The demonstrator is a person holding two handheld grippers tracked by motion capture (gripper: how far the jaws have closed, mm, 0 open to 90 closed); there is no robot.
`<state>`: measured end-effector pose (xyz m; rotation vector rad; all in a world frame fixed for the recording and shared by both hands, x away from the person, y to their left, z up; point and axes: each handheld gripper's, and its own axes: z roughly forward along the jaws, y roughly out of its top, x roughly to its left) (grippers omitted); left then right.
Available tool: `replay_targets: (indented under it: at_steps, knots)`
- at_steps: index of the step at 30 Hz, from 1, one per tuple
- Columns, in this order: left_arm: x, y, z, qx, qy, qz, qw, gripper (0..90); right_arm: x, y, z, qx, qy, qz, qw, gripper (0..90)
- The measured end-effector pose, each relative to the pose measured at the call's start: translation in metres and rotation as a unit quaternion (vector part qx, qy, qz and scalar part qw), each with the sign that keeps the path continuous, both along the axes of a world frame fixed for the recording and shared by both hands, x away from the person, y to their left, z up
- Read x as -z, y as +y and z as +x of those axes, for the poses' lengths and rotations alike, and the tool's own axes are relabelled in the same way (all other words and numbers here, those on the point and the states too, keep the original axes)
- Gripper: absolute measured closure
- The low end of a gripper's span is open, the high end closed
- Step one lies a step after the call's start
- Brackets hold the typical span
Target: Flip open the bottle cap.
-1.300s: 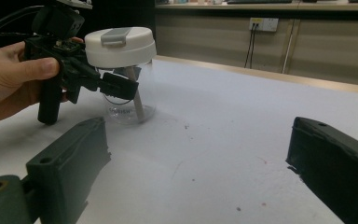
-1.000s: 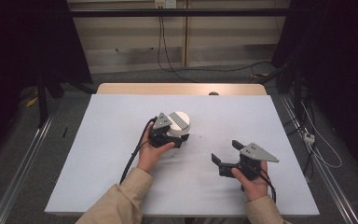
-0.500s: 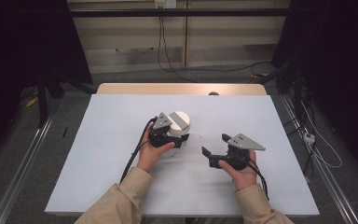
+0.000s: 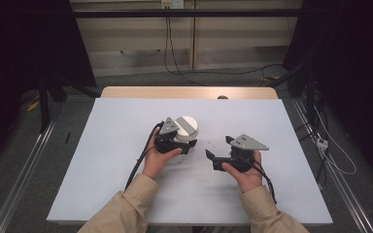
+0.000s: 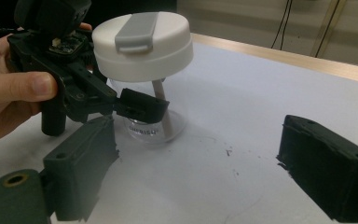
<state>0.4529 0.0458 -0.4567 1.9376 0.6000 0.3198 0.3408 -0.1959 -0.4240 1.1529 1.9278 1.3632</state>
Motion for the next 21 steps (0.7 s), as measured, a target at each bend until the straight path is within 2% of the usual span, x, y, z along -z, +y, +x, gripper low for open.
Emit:
replay_targets:
  at_steps: [11,16,17,19,20,21]
  knots:
    - [0.000,0.000,0.000,0.000,0.000,-0.001,1.0000,18.1,-0.006,0.010,0.007,-0.017,0.002,-0.009,0.9998,16.4]
    - [0.000,0.000,0.000,0.000,0.000,-0.001,1.0000,18.1,-0.006,0.012,0.009,-0.020,0.006,-0.008,0.9998,24.0]
    - [0.000,0.000,0.000,0.000,0.001,-0.001,1.0000,18.1,-0.007,0.012,0.010,-0.023,0.005,-0.009,0.9997,31.3]
    - [0.000,0.000,0.001,0.000,0.001,-0.002,1.0000,18.1,-0.008,0.013,0.011,-0.026,0.008,-0.009,0.9996,38.7]
    - [0.000,0.000,0.001,0.000,0.001,-0.002,1.0000,18.1,-0.008,0.013,0.011,-0.026,0.008,-0.009,0.9996,38.7]
    - [0.001,0.000,0.000,-0.001,0.001,-0.002,1.0000,18.1,-0.009,0.014,0.011,-0.032,0.012,-0.008,0.9994,47.2]
